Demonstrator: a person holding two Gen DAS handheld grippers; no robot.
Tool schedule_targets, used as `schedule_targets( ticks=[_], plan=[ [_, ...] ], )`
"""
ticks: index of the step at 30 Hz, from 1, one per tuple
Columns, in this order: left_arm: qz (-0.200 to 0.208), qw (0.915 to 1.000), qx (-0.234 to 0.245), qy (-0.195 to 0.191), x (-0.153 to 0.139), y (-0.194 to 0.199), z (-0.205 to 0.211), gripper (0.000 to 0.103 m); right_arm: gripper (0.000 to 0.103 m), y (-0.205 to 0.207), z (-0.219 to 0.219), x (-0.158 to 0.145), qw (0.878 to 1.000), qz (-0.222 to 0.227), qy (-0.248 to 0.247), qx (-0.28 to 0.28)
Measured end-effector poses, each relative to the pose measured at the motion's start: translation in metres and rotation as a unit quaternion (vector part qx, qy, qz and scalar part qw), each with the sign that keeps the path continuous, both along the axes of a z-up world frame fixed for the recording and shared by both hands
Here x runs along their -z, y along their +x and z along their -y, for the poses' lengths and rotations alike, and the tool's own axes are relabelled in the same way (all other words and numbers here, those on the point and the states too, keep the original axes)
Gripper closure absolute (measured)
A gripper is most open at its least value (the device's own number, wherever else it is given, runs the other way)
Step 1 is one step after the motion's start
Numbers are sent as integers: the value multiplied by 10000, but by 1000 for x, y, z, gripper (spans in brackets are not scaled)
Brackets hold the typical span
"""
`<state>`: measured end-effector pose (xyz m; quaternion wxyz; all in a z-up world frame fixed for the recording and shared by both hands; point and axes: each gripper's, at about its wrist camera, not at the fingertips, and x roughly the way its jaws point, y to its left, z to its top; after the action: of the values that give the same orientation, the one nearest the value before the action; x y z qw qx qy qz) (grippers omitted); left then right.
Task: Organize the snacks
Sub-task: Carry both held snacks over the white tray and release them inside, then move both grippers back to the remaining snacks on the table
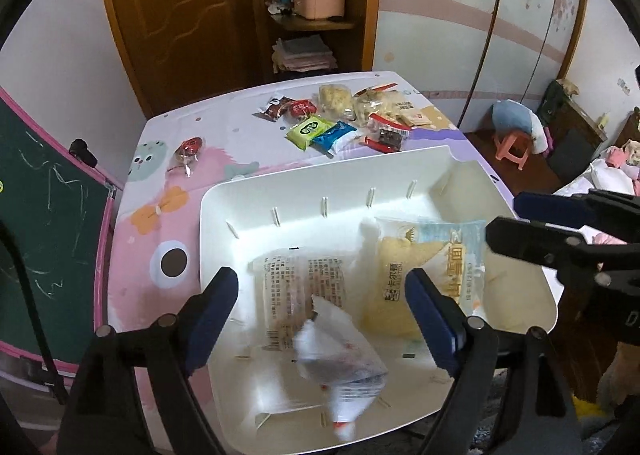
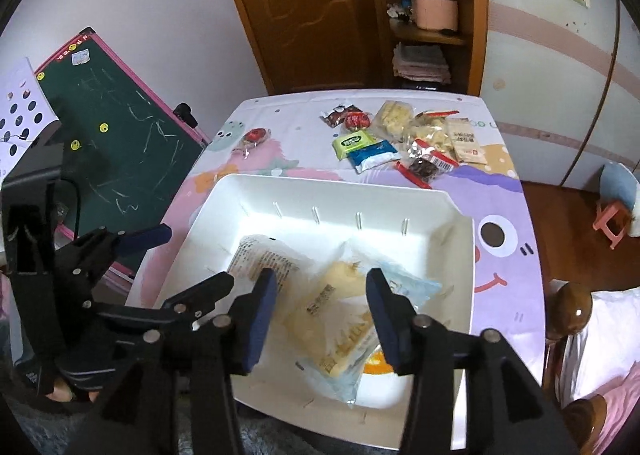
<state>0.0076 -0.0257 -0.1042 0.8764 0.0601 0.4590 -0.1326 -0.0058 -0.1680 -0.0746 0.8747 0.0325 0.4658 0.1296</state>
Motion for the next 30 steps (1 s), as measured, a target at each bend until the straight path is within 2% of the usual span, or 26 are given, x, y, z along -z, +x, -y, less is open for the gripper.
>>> schedule_targets(
  ticks=[3,30],
  plan=[
    [-30,10000,17,-91,0,0,-1,18,56,1,-1,2,10000,-75,7,-2],
    [-67,9999,-118,-76,0,5,-10,18,56,12,-11,10,9992,-397,-27,-60]
  ],
)
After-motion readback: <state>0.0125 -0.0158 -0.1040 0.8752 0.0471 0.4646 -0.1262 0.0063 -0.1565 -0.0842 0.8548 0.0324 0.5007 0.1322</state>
